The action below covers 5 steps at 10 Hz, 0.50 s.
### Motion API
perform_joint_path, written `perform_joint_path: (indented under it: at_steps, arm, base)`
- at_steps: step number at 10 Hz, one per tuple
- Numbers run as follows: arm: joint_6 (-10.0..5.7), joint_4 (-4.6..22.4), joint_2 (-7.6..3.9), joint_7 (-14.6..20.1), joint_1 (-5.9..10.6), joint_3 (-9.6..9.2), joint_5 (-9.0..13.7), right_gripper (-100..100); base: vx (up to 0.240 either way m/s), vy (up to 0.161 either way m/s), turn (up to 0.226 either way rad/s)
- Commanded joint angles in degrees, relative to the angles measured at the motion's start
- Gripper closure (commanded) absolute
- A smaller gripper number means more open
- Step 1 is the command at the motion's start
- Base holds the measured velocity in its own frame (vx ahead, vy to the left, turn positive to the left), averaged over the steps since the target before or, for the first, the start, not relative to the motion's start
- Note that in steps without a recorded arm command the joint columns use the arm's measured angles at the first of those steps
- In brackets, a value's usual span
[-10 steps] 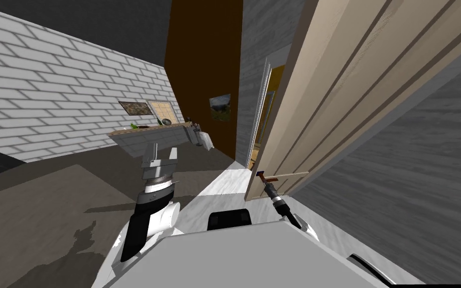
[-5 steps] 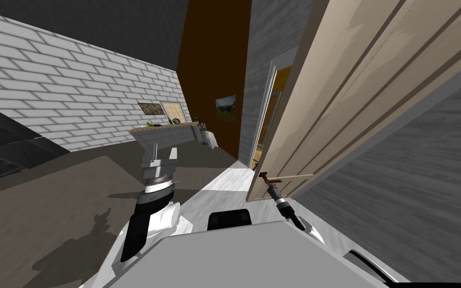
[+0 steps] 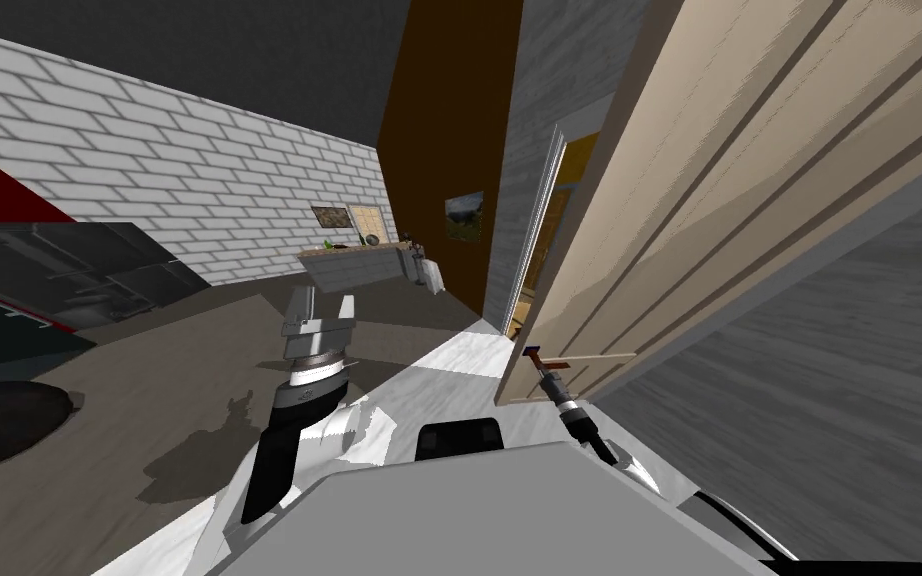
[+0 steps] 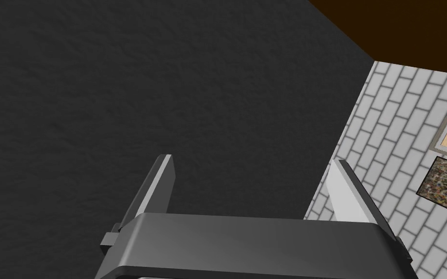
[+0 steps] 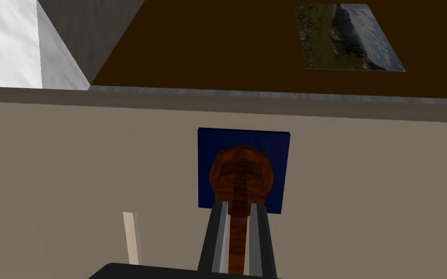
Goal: Pull the door open
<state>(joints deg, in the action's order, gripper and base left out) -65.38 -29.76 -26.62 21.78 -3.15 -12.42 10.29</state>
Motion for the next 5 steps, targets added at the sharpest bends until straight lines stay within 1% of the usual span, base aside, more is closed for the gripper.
perform_joint_path:
  at_steps: [1, 2, 3, 4, 5]
  arm:
    - [0.91, -2.21, -1.11, 0.14, -1.58, 0.62, 0.54, 100]
    - [0.10, -1.04, -0.32, 0.21, -0.87, -0.01, 0.10, 100]
    - [-1.22, -0.67, -0.83, 0.62, -1.75, -0.40, 0.23, 100]
    - [-1.67, -0.50, -1.02, 0.74, -1.97, -0.49, 0.30, 100]
    - [-2.64, -0.14, -1.43, 1.02, -2.47, -0.67, 0.44, 100]
  base:
    - [-0.124, -0.036, 0.056]
    - [-0.047, 0.000, 0.014]
    - [-0.134, -0.041, 0.171]
    - [-0.174, -0.081, 0.190]
    - [-0.184, -0.082, 0.147]
